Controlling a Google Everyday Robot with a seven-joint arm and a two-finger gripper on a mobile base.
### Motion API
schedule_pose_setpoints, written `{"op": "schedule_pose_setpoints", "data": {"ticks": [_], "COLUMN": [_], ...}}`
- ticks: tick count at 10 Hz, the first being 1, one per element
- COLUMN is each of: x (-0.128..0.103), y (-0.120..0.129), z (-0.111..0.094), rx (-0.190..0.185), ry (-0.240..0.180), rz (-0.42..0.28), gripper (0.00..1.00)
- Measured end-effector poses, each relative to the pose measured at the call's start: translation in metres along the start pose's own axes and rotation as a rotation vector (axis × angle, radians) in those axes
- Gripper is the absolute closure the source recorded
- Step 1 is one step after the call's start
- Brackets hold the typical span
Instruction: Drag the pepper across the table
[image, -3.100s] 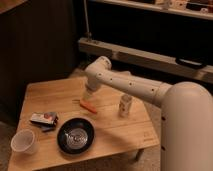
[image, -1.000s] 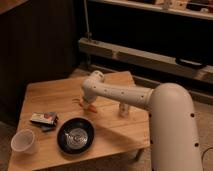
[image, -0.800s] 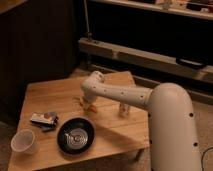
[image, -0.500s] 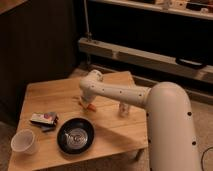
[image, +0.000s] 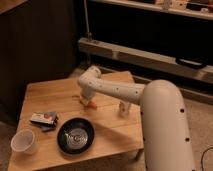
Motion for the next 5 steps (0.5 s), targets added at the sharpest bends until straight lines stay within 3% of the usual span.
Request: {"op": "schedule_pose_setpoints", "data": {"ticks": [5], "x": [0.026], "y": [0.001], "z": [0.01], "rx": [0.013], "ry": [-0.048], "rz": [-0.079], "gripper": [0.69]}}
